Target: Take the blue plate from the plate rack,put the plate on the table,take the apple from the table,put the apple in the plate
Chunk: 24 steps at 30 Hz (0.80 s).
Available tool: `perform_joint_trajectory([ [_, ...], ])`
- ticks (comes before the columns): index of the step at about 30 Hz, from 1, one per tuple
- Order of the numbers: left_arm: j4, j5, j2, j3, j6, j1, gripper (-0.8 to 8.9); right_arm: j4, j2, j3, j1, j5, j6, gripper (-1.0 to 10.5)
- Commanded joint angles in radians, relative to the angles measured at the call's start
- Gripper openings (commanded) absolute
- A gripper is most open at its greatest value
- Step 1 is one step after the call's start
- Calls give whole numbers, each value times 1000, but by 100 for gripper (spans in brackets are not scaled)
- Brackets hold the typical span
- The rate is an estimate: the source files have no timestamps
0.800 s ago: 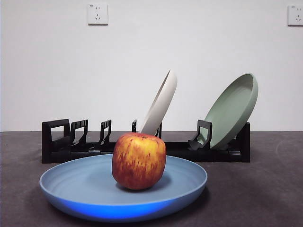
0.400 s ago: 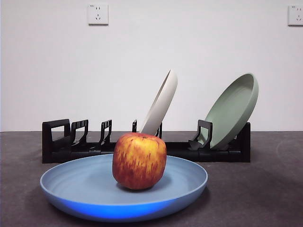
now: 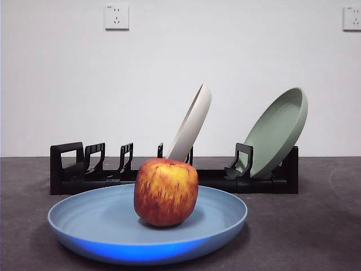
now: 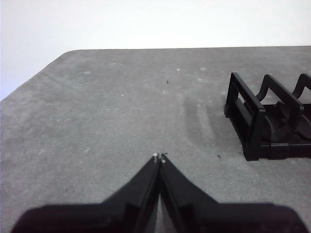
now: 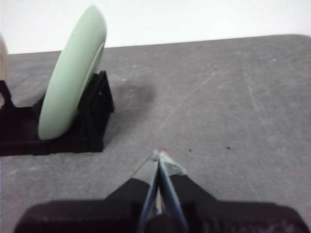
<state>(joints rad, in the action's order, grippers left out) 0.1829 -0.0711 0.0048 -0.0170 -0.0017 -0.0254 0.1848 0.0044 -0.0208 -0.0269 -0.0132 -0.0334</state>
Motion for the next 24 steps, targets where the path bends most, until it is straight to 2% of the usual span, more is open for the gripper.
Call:
perform_joint_trajectory([
  [1, -3, -2, -3, 13, -9, -3, -3, -3, -3, 15, -5, -17, -14, 1],
  [3, -3, -2, -3, 13, -9, -3, -3, -3, -3, 15, -10, -18, -34, 1],
  [7, -3, -2, -3, 13, -9, -3, -3, -4, -3, 14, -14, -40, -145, 1],
  [24, -3, -2, -3, 13, -9, -3, -3, -5, -3, 14, -13, -33, -149, 1],
])
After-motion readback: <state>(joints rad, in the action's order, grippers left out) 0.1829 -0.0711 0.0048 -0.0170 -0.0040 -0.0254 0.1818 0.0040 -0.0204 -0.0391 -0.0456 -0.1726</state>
